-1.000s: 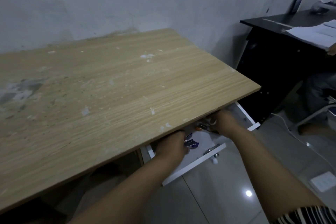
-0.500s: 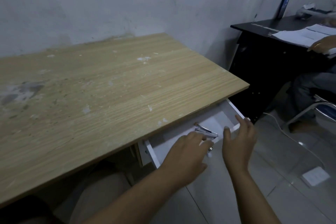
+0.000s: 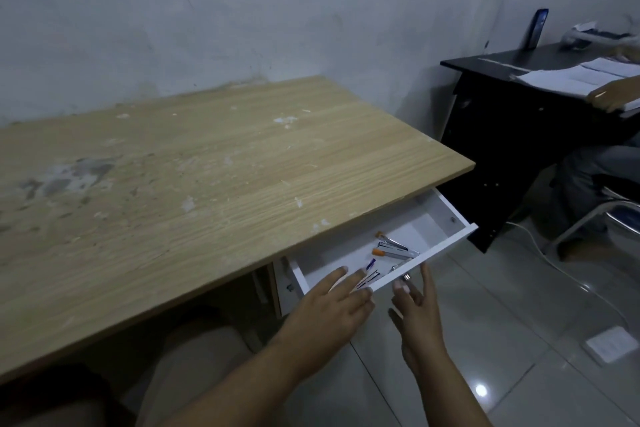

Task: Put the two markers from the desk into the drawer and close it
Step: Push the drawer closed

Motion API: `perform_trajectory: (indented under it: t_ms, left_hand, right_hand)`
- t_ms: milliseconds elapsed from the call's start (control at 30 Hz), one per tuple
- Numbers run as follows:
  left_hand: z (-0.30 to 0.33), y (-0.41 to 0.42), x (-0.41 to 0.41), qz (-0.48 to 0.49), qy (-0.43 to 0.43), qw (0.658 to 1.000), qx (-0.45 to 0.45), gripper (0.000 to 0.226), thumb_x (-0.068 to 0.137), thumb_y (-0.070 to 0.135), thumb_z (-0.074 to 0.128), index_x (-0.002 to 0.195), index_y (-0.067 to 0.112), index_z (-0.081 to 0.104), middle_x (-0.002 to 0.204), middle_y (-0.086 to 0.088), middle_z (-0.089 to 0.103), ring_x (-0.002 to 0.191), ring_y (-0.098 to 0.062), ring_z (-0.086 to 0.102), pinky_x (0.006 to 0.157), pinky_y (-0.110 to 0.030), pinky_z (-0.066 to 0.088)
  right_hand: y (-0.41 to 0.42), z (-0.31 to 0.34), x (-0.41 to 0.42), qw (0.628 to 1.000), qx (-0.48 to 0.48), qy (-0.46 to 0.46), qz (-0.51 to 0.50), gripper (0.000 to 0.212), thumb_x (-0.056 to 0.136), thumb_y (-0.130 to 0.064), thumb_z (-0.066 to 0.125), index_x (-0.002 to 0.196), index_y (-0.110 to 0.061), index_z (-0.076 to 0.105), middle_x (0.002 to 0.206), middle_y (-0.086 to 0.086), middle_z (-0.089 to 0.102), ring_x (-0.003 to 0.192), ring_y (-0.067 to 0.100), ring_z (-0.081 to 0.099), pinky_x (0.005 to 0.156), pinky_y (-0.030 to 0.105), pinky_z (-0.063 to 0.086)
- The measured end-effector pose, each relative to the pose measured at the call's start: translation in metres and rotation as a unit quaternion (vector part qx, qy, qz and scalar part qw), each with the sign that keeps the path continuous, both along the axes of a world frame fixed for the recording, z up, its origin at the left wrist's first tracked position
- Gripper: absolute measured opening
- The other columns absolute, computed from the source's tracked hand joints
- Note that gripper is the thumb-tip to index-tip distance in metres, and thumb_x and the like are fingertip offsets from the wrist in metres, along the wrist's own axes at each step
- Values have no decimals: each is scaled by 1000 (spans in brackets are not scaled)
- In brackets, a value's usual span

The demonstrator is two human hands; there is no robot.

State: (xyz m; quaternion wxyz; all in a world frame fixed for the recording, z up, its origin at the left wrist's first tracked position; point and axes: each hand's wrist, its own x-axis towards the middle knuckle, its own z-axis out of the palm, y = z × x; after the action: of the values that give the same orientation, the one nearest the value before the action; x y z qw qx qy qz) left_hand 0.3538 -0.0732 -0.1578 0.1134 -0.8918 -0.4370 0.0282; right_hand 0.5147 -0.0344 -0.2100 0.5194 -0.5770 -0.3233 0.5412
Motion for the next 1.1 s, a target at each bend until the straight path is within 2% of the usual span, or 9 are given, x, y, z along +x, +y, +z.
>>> perform_trajectory:
  t_ms: [100,200,300,400,533,667,833,933,1100]
  left_hand:
    - [13,-1,0,55,-8,997,48,78,66,18,72,138,18,42,146,-6,47,139,-26,37,120,-46,17]
    - [28,9,-5,150,-67,984,66,91,72,45,71,144,10,28,151,-13,38,141,-31,30,118,-46,10]
    - [41,23,-13,221,-104,969,44,75,89,57,33,144,6,25,151,-14,37,140,-27,34,117,-43,21]
    - [45,40,-21,230,-149,962,-5,63,96,47,9,148,11,5,160,-9,10,148,-21,8,115,-32,-2]
    - [56,55,-31,207,-189,956,-87,54,101,39,15,149,15,7,161,-4,6,148,-14,2,119,-29,1]
    - [66,61,-43,174,-231,944,-158,51,102,34,19,149,17,11,161,-1,8,147,-10,2,110,-19,-1]
    - [64,62,-48,157,-240,943,-169,50,102,34,21,149,20,11,161,2,7,147,-6,0,110,-17,-4]
    - [64,63,-49,151,-246,943,-168,50,102,33,21,149,19,11,161,3,7,146,-6,0,110,-16,-5]
    - [63,63,-49,146,-246,943,-169,50,102,32,20,149,19,10,161,3,6,146,-4,-2,108,-14,-7]
  right_hand:
    - [1,-3,-5,999,14,-14,-33,69,87,-14,63,142,-38,29,126,8,55,119,24,54,99,42,44]
    - [3,-5,-7,998,30,-9,-48,70,85,-15,65,142,-35,31,124,9,57,116,24,55,94,35,41]
    - [5,-8,-9,998,36,-15,-45,69,84,-15,66,142,-34,33,132,8,56,121,21,51,98,34,38]
    - [8,-9,-8,998,39,-14,-44,68,84,-16,67,141,-34,35,136,8,55,122,19,50,100,33,36]
    - [18,-3,-10,998,48,-4,-37,68,83,-13,67,141,-30,36,135,9,56,119,18,50,94,31,38]
    - [37,3,-22,998,43,10,-43,68,80,-14,70,139,-30,39,139,8,53,124,20,49,102,32,38]
    - [58,16,-44,995,53,-24,-77,68,78,-16,72,138,-27,42,112,4,66,109,15,56,101,29,39]
    - [69,21,-56,993,52,-36,-96,67,78,-15,71,137,-28,43,111,6,68,103,14,59,101,28,42]
    - [81,22,-64,990,54,-62,-115,65,78,-17,71,136,-28,45,109,11,70,109,20,62,102,31,43]
